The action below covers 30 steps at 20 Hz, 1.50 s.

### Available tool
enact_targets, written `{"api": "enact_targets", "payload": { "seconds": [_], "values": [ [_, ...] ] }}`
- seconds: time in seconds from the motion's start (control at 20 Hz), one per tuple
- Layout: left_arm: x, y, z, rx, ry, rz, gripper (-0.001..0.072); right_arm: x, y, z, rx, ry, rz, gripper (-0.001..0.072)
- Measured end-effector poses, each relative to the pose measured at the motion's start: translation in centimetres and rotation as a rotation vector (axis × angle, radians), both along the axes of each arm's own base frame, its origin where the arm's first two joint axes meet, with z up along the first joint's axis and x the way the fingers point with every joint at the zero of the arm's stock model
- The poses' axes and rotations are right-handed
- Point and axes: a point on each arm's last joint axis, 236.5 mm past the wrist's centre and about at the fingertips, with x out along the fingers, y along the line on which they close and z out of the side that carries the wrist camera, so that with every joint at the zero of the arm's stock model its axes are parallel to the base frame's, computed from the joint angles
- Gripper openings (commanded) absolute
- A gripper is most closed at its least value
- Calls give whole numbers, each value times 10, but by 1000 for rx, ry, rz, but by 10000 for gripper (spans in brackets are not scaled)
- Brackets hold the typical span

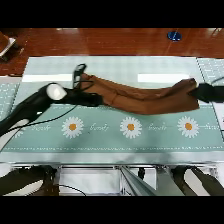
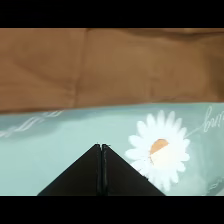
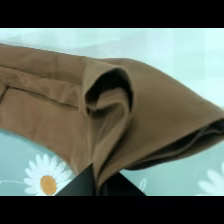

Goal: Fold the shirts.

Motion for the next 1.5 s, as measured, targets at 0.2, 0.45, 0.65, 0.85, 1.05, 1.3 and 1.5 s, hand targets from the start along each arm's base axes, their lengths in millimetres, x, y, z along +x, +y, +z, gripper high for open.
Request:
{"api": "enact_targets", "payload": {
  "seconds": [0.2,0.45,0.65,0.85,1.05,1.3,1.5],
  "values": [
    [7,-86,-6,-17,0,-148,17,-36,24,16,44,-57,-15,21],
    [-2,-176,-28,-37,70,-274,17,-49,43,28,101,-97,-6,21],
    [-52,-225,-58,-39,181,-372,17,-50,47,32,116,-110,-3,21],
    [-97,-255,-57,-98,258,-457,17,-50,48,34,117,-119,2,21],
    [-67,-236,-42,-133,272,-457,17,-52,49,32,119,-109,11,20],
    [24,-121,-4,-99,269,-344,17,-39,75,41,172,-97,116,21],
    [55,12,40,-52,211,-146,17,-9,128,54,224,-104,286,21]
  ]
}}
